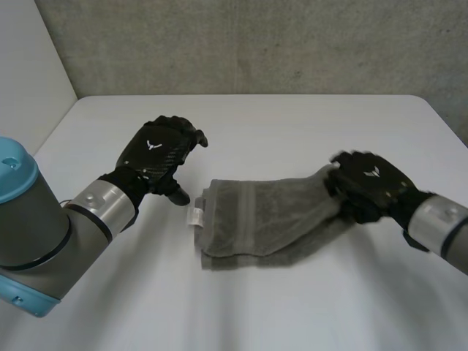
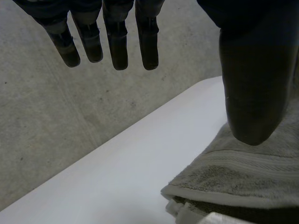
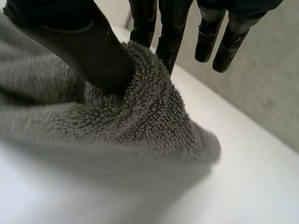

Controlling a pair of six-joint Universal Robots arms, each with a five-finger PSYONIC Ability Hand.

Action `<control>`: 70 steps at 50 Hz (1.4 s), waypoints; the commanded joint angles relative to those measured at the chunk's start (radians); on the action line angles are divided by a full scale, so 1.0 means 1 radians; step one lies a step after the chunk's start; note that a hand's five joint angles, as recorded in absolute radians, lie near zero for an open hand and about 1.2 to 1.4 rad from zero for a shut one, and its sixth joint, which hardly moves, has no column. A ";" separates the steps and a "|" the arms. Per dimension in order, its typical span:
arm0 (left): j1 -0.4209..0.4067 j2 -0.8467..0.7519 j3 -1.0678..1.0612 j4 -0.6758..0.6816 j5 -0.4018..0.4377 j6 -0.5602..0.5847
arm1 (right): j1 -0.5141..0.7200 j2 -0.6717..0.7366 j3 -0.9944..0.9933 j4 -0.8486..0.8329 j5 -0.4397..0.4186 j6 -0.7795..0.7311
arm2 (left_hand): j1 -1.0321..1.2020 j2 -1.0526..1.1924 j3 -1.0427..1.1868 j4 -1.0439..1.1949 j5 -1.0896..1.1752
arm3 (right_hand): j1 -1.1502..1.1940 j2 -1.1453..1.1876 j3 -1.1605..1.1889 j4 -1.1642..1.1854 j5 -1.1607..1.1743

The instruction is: Fold the towel.

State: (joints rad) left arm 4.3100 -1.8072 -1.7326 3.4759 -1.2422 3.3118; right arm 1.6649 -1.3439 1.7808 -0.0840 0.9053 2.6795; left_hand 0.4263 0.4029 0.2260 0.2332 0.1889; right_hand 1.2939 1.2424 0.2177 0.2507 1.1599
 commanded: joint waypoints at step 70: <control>-0.151 -0.374 0.117 -0.024 -0.287 -0.080 | 0.346 0.440 -0.258 -0.103 0.365 0.471 | -0.054 -0.031 -0.051 -0.059 0.009 | -1.119 -1.068 -0.043 -0.076 -1.160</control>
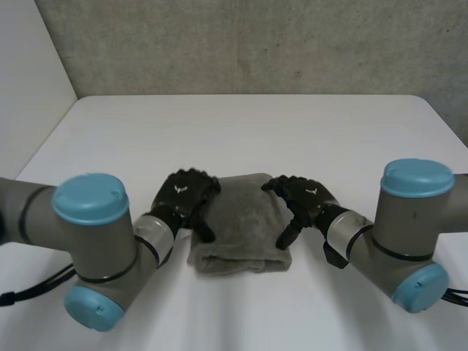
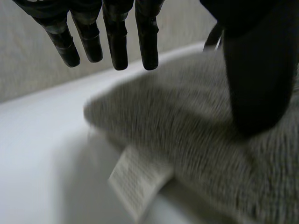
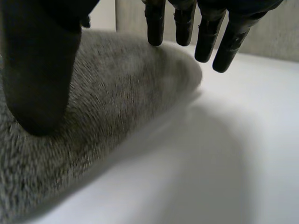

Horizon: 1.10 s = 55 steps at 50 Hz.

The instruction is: Fold the towel.

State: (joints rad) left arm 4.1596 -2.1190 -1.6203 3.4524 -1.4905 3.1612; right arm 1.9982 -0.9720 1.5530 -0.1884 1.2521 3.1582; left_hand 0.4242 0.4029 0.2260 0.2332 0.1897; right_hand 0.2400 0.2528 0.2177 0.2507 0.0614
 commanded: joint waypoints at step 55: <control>0.123 0.373 0.218 -0.325 -0.159 -0.055 | -0.113 -0.464 -0.125 0.172 0.296 -0.087 | -0.228 -0.207 -0.051 -0.059 -0.168 | -0.065 -0.078 -0.043 -0.076 -0.061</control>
State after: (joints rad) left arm 4.2877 -1.7566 -1.3959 3.1228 -1.6497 3.1036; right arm 1.8858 -1.4348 1.4311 -0.0176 1.5526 3.0701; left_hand 0.2681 0.2606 0.2260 0.2332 0.0620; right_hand 0.2152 0.2499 0.2177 0.2506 0.0616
